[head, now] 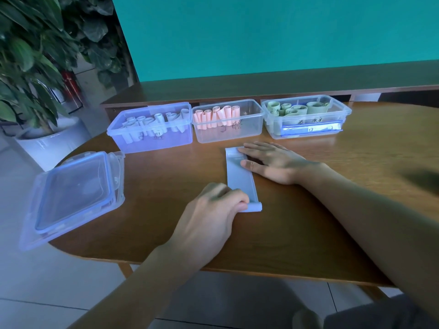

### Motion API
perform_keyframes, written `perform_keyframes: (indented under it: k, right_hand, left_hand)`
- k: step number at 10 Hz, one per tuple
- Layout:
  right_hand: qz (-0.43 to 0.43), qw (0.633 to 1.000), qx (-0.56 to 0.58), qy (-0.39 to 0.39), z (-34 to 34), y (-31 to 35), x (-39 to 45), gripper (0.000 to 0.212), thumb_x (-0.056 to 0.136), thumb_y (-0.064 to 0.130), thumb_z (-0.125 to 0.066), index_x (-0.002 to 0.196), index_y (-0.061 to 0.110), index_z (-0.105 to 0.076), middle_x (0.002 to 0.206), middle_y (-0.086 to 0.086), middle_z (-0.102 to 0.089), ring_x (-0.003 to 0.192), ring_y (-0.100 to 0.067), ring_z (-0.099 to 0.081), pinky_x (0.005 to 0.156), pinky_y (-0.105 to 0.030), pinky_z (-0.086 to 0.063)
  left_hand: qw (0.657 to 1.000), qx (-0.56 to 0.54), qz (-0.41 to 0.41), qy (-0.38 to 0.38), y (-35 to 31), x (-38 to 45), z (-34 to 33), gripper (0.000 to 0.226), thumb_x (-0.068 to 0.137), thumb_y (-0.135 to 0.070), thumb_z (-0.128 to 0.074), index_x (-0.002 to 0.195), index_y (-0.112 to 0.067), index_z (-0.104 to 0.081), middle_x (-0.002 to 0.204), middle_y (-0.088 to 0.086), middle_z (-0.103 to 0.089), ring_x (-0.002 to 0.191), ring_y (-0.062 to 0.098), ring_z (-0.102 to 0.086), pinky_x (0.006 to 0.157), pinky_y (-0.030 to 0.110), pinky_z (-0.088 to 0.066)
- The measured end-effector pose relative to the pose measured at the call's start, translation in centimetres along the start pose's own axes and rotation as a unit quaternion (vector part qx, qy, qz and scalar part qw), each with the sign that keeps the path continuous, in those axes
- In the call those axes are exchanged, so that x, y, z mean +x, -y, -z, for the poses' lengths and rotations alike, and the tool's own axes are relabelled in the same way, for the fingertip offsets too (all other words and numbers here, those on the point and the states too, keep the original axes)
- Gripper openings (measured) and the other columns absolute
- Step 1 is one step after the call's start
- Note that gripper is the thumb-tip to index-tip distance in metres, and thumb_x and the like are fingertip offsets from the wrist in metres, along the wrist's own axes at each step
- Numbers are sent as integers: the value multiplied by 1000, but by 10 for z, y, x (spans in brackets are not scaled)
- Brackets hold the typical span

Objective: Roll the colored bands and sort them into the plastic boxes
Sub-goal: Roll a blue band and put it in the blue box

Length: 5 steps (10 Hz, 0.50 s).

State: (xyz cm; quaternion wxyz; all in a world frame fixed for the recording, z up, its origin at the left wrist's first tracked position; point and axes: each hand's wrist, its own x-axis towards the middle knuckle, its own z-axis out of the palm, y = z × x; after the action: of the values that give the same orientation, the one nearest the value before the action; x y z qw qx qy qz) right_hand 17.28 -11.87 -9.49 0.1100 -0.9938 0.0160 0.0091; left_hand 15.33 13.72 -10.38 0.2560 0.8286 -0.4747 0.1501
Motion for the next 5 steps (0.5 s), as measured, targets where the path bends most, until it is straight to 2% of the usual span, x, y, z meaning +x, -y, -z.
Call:
perform_keyframes:
  k: [1,2,3,4,5]
  right_hand:
    - [-2,1000,2,2,1,1,0,66,98,71,-19,159,43,-17,167,20,-10,153,-1,0,123,-32,4]
    - [-4,1000,3,2,2,2,-1,66,99,70,-19,159,43,-17,167,20,-10,153,-1,0,123,-31,4]
    - [-6,1000,7,1,3,3,-1,64,100,69,-19,158,43,-19,166,20,-11,153,-1,-1,122,-32,3]
    - [-11,1000,10,4,5,4,-2,63,100,68,-18,158,43,-19,166,20,-11,153,-2,-1,122,-31,4]
    - [-12,1000,15,3,5,5,-3,62,101,67,-17,158,44,-19,166,20,-12,153,-1,-1,122,-30,4]
  left_hand:
    - [1000,9,8,-8,0,2,-2,32,101,-41,-47,104,-23,-73,98,-8,-59,98,10,-54,75,32,-54]
    - [1000,4,11,7,-1,3,-1,39,93,-49,-54,109,-21,-75,104,-10,-52,102,4,-49,81,16,-43]
    - [1000,-2,5,6,2,5,-4,31,94,-38,-64,112,-15,-75,105,-7,-50,101,3,-46,87,8,-34]
    - [1000,-5,9,5,6,8,-7,26,95,-32,-65,113,-16,-75,103,-6,-54,98,5,-50,87,10,-36]
    - [1000,-4,4,-7,8,12,-8,24,95,-31,-64,113,-18,-74,96,-3,-60,92,12,-55,80,22,-43]
